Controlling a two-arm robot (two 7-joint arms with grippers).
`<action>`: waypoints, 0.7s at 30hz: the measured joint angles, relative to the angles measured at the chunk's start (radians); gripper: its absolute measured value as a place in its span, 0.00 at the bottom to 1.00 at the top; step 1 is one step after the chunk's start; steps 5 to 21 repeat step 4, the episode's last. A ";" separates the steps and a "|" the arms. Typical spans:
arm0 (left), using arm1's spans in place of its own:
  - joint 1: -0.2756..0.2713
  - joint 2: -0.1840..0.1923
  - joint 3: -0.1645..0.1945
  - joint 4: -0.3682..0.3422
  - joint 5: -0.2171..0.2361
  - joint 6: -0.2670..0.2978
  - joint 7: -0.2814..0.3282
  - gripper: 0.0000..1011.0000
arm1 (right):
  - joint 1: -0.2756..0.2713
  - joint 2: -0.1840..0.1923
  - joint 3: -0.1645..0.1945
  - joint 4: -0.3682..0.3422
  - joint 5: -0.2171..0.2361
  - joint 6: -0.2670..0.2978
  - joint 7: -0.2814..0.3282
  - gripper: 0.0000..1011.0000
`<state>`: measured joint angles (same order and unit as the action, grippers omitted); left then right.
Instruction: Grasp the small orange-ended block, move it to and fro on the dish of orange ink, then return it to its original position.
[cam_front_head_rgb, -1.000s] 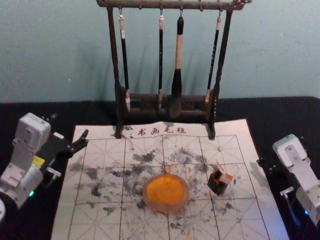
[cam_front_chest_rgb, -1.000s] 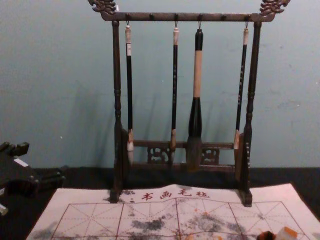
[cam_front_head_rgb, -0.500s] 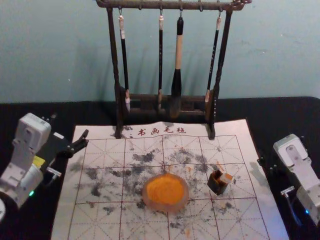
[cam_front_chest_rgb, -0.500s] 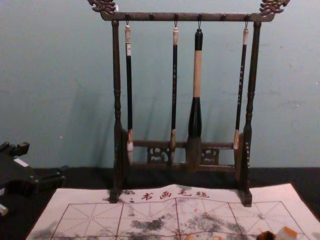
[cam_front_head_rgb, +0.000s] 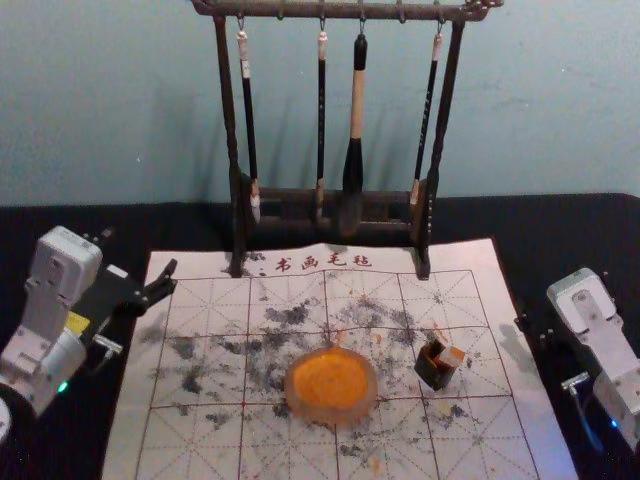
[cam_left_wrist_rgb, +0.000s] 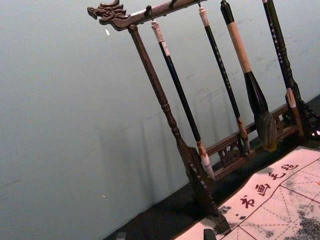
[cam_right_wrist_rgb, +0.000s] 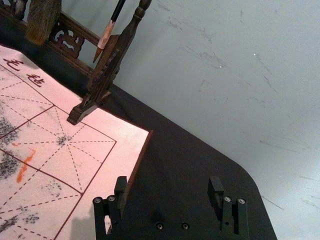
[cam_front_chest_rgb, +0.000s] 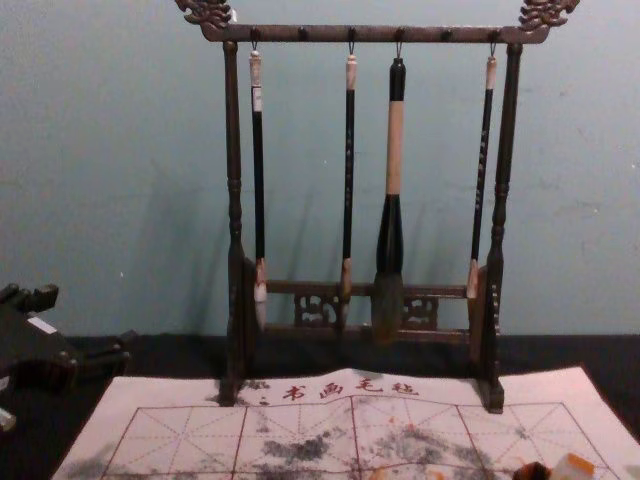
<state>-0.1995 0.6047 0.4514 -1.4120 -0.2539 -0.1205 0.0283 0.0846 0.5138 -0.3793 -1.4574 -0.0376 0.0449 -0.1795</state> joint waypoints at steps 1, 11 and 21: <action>0.000 0.000 0.000 0.000 0.000 0.000 0.000 0.99 | 0.000 0.000 0.000 0.000 0.000 0.000 0.000 0.99; 0.000 0.000 0.000 0.000 0.000 0.000 0.000 0.99 | 0.000 0.000 0.000 0.000 0.000 0.000 0.000 0.99; 0.000 0.000 0.000 0.000 0.000 0.000 0.000 0.99 | 0.000 0.000 0.000 0.000 0.000 0.000 0.000 0.99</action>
